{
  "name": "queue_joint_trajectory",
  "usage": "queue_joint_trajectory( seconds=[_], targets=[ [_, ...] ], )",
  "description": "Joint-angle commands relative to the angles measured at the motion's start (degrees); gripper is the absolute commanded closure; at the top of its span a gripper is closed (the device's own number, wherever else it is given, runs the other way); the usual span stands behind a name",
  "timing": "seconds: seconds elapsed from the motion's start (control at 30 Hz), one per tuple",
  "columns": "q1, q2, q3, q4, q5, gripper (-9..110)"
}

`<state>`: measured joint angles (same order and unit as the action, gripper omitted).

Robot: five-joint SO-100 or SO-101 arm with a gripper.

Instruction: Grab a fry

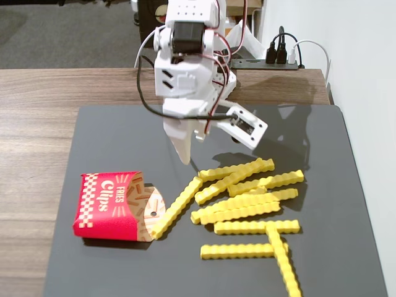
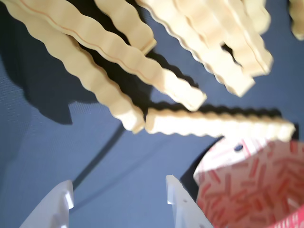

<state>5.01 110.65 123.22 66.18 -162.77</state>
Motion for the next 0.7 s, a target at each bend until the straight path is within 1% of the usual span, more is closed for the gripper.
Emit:
queue_joint_trajectory(
  seconds=[0.0, 0.2, 0.67],
  targets=[
    [-0.97, -1.76, -3.34, -0.70, -2.90, 76],
    [-3.16, -5.63, -4.57, -1.32, -6.06, 76],
    [-9.93, -10.72, -5.01, -2.64, -7.38, 76]
  ],
)
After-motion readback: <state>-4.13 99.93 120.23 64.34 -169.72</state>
